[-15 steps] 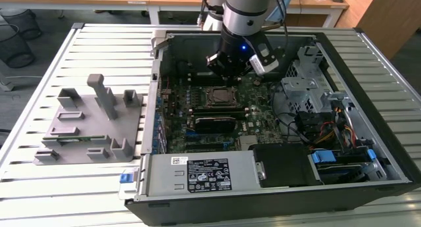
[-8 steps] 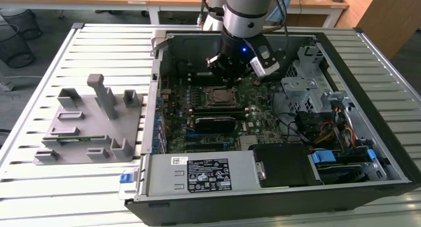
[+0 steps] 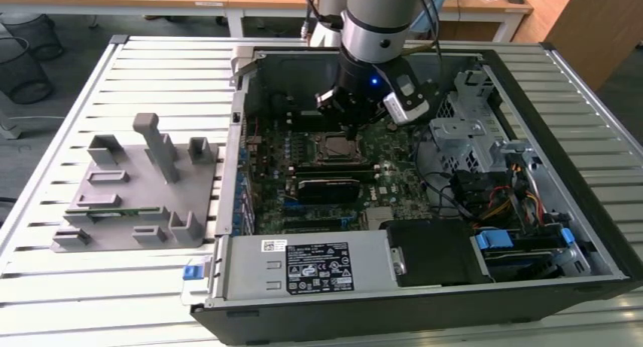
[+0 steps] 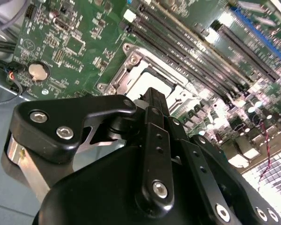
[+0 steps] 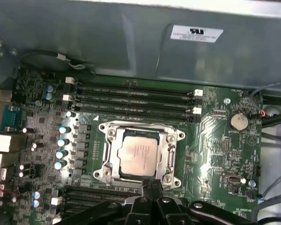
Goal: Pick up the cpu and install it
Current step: 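Install the second cpu locking lever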
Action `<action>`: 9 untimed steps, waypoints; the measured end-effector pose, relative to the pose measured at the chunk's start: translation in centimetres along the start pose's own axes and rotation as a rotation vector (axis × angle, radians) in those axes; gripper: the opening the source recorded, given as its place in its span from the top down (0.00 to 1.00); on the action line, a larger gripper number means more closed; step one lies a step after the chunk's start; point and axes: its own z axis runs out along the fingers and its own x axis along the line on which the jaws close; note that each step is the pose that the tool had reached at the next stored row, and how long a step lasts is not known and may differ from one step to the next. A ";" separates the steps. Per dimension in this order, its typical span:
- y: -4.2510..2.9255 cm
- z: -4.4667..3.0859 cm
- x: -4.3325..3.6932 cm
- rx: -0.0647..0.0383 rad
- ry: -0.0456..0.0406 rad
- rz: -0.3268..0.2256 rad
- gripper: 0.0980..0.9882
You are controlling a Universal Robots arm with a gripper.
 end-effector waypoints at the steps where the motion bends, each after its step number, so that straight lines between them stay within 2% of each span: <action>1: -0.18 0.02 0.01 -0.001 -0.0002 0.000 0.99; 9: -1.17 0.75 0.16 -0.005 -0.0004 -0.001 0.99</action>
